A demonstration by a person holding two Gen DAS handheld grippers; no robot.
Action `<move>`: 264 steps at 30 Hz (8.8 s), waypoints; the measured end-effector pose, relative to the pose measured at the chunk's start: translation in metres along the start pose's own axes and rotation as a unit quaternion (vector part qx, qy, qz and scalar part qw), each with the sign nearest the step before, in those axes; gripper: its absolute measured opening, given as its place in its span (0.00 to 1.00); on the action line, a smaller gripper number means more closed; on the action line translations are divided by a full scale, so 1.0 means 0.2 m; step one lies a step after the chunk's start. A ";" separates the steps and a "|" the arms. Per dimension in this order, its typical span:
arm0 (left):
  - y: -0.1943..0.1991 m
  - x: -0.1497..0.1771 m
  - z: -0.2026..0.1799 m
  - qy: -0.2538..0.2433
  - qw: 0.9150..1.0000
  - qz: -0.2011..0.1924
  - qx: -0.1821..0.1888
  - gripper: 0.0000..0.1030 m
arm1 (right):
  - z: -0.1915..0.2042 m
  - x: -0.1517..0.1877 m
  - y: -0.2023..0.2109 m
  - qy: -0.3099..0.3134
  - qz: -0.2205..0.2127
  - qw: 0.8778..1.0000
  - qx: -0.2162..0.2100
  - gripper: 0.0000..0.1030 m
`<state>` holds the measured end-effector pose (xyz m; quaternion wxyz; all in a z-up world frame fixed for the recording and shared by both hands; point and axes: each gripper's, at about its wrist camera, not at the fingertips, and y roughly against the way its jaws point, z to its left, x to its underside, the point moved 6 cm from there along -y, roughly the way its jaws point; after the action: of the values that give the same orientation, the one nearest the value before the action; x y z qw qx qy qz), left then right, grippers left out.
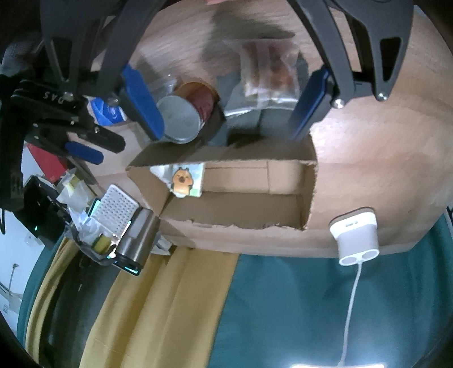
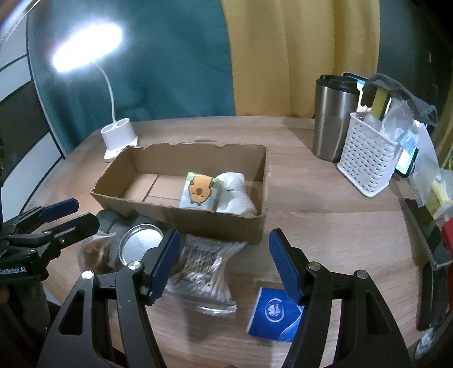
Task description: Organize objects
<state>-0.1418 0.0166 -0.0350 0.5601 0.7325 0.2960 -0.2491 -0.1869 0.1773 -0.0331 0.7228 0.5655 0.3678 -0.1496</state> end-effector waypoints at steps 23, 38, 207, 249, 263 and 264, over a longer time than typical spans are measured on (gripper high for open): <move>0.01 0.17 0.20 0.018 0.999 0.020 -0.024 0.88 | 0.26 0.06 -0.05 0.025 0.016 0.999 -0.026 0.74; -0.06 0.24 0.24 0.010 0.999 0.036 -0.030 0.88 | 0.38 0.10 -0.16 0.047 0.037 0.997 -0.045 0.74; -0.43 -0.36 0.21 0.006 1.000 0.020 -0.009 0.50 | 0.19 -0.48 -0.68 0.072 0.052 0.995 -0.041 0.57; -0.57 -0.24 0.03 0.001 0.996 0.086 -0.017 0.51 | -0.01 -0.43 -0.49 0.036 0.015 0.999 -0.032 0.67; -0.51 -0.23 -0.06 -0.003 0.997 0.082 -0.003 0.56 | -0.05 -0.40 -0.38 0.030 0.000 0.999 -0.021 0.67; -0.50 -0.23 -0.06 -0.004 0.997 0.081 -0.004 0.56 | -0.05 -0.40 -0.37 0.030 -0.001 0.999 -0.021 0.67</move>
<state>-0.2445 0.0410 -0.0675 0.5824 0.7509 0.2345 -0.2046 -0.2925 0.1481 -0.0302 0.7228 0.5542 0.3932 -0.1261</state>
